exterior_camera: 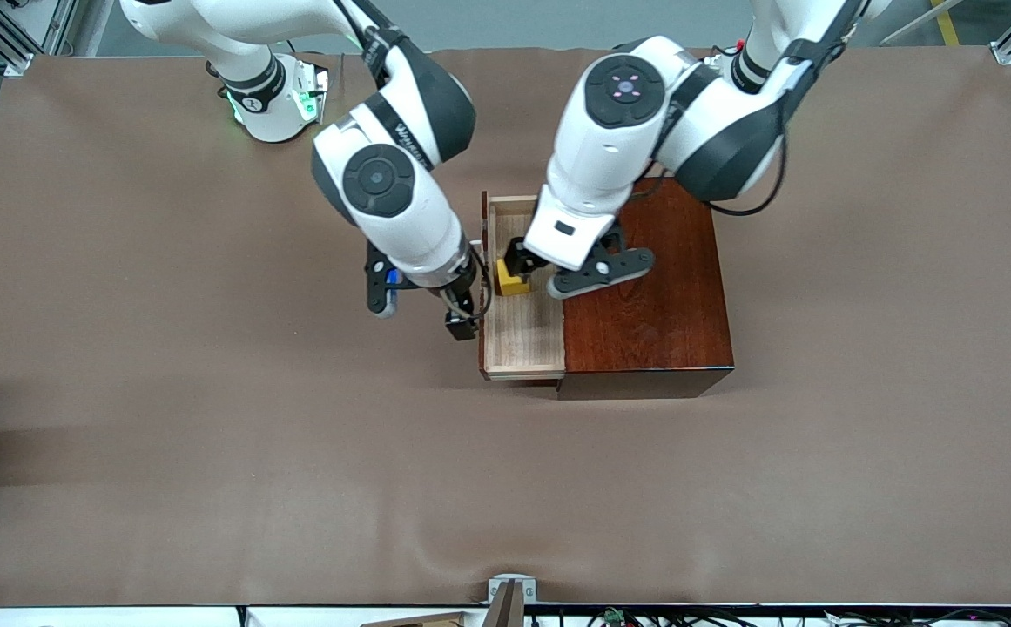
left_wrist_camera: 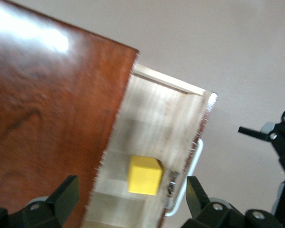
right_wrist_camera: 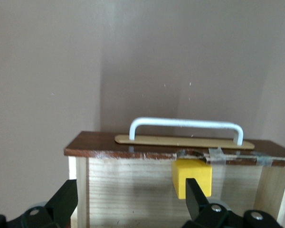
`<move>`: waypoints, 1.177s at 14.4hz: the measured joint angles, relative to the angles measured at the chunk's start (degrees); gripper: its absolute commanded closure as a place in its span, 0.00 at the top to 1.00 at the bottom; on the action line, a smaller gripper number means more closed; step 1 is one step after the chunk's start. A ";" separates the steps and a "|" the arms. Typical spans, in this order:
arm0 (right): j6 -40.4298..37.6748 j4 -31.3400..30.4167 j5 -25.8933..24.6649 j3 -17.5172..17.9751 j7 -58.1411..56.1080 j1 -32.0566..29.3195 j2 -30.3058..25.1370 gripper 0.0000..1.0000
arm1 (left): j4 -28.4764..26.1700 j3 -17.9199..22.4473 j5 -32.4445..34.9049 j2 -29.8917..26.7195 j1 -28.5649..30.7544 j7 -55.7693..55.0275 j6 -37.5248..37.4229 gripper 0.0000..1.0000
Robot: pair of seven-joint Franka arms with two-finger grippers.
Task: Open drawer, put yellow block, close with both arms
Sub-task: 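Lower the cube into the drawer while the left gripper moves to the box, then open the right gripper and withdraw it while the left gripper pushes the drawer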
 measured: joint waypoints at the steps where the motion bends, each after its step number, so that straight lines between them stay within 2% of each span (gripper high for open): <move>1: -1.23 0.44 -0.01 -0.07 -1.15 -0.71 -0.17 1.00 | 0.48 0.04 0.00 0.70 -0.86 -1.29 0.35 1.00; 6: -5.42 2.43 -0.43 -0.24 -9.23 -4.53 -1.03 1.00 | 1.17 0.29 0.00 3.65 -3.74 -7.67 4.72 1.00; 10: -5.73 2.60 -3.52 -0.24 -14.25 -5.34 -2.00 1.00 | 3.11 1.43 2.12 7.18 -7.99 -16.38 8.55 1.00; 12: -6.30 2.66 -4.28 -0.35 -17.64 -5.80 -2.38 1.00 | 5.31 4.95 2.99 9.69 -12.52 -21.60 10.92 1.00; 15: -9.66 2.82 -4.31 -0.42 -25.82 -9.42 -3.23 1.00 | 7.34 15.46 3.17 13.19 -23.00 -28.77 17.37 1.00; 17: -10.95 2.92 -4.29 -0.43 -32.45 -12.50 -4.29 1.00 | 7.72 19.70 3.18 15.47 -27.70 -34.50 22.38 1.00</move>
